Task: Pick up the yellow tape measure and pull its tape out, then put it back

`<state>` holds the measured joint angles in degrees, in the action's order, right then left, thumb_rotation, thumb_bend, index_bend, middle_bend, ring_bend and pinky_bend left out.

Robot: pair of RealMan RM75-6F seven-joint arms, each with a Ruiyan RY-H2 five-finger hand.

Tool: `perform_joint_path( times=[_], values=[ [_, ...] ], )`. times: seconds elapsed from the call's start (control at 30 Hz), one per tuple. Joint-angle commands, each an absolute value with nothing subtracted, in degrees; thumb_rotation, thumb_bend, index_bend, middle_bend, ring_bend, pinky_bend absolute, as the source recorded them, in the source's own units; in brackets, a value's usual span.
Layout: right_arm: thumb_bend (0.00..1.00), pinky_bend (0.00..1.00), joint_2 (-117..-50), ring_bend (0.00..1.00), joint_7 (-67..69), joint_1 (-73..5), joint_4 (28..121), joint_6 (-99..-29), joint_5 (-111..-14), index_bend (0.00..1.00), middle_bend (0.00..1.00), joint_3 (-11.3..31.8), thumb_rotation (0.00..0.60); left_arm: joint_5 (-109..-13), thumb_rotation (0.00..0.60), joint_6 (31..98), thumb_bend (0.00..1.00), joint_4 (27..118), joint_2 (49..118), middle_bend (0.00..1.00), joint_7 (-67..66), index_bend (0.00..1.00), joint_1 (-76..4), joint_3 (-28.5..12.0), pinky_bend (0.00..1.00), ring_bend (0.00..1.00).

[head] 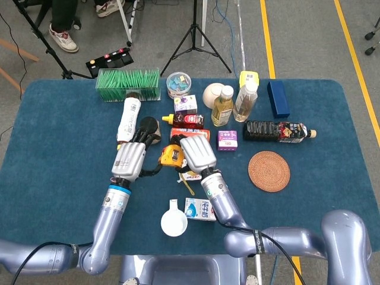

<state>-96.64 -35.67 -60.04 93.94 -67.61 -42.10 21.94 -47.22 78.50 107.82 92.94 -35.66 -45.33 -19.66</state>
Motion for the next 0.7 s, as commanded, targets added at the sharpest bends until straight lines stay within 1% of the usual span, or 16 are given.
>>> perform_joint_path(
  times=[0.03, 0.27, 0.33, 0.4, 0.47, 0.57, 0.7],
  values=[
    [0.15, 0.7, -96.6, 0.72, -35.6, -60.0, 93.9, -67.6, -42.1, 0.6, 0.59, 22.0, 0.6, -47.3, 0.6, 78.4, 0.25, 107.8, 92.8, 0.15, -35.4, 0.23, -45.2, -19.6, 0.37, 0.06],
    [0.15, 0.7, -96.3, 0.72, -35.6, -59.9, 93.9, -67.5, -42.1, 0.6, 0.59, 22.0, 0.6, -48.0, 0.6, 78.4, 0.3, 107.7, 92.3, 0.15, -34.7, 0.23, -45.0, -19.6, 0.38, 0.06],
    [0.15, 0.71, -96.3, 0.73, -35.6, -59.8, 93.9, -67.5, -42.1, 0.6, 0.59, 22.1, 0.6, -48.2, 0.6, 78.3, 0.32, 107.9, 92.1, 0.15, -34.5, 0.24, -44.9, -19.6, 0.38, 0.08],
    [0.15, 0.71, -96.2, 0.73, -35.5, -59.8, 93.9, -67.5, -42.0, 0.6, 0.59, 22.1, 0.6, -48.3, 0.6, 78.3, 0.33, 108.0, 91.9, 0.16, -34.2, 0.26, -44.7, -19.6, 0.39, 0.12],
    [0.15, 0.71, -96.2, 0.73, -35.4, -59.7, 94.0, -67.5, -42.1, 0.6, 0.59, 22.2, 0.6, -48.3, 0.6, 78.2, 0.34, 108.1, 91.7, 0.2, -34.0, 0.32, -44.6, -19.6, 0.4, 0.16],
    [0.15, 0.71, -96.2, 0.73, -35.4, -59.7, 94.0, -67.6, -42.2, 0.6, 0.59, 22.2, 0.6, -48.3, 0.6, 78.0, 0.36, 108.2, 91.6, 0.26, -33.9, 0.4, -44.6, -19.6, 0.4, 0.21],
    [0.15, 0.71, -96.2, 0.73, -35.4, -59.7, 94.1, -67.6, -42.2, 0.6, 0.59, 22.2, 0.6, -48.2, 0.6, 78.0, 0.37, 108.4, 91.5, 0.29, -33.8, 0.48, -44.6, -19.7, 0.41, 0.22]
  ],
)
